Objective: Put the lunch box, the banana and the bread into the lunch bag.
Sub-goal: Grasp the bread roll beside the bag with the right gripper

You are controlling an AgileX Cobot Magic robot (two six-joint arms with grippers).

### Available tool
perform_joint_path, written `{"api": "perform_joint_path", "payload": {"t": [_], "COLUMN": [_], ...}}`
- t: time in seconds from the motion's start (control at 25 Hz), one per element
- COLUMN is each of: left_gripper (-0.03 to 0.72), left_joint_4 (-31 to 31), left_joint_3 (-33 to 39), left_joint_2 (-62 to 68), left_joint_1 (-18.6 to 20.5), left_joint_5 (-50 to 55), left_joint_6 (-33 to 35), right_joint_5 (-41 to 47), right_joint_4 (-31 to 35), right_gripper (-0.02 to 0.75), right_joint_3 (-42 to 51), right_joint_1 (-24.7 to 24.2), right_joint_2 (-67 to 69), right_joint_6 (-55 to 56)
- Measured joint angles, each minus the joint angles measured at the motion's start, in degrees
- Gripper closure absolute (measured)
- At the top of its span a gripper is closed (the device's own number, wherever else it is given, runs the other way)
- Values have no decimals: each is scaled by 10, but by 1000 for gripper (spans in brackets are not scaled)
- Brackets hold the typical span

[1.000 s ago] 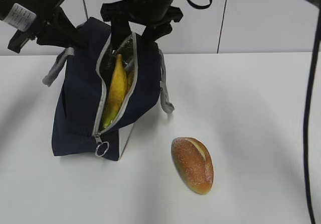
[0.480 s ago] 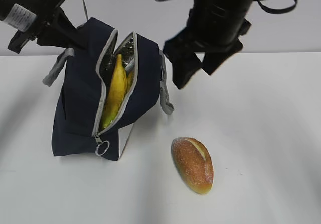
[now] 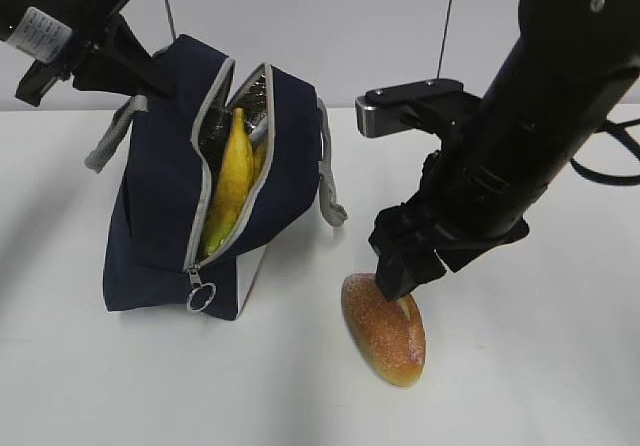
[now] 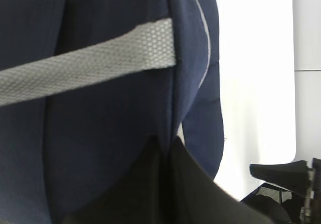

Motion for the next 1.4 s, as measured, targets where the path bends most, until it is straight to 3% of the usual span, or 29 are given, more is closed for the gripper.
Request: {"api": "perform_joint_path", "payload": {"t": [0.2,0.72,1.12,1.4], "left_gripper": [691,691,691,691], "left_joint_4": [0,0,0,0], "left_joint_3": [0,0,0,0], "left_joint_2": [0,0,0,0], "left_joint_1": [0,0,0,0], "left_joint_5": [0,0,0,0], "left_joint_6": [0,0,0,0], "right_joint_5": [-70,-157,-147,-87], "right_joint_4": [10,37,34,-3], "right_gripper": [133,134,314,342], "right_joint_3": [24,20,-2,-26], "right_joint_1": [0,0,0,0], "right_joint_2": [27,159,169,160], "right_joint_6": [0,0,0,0]}}
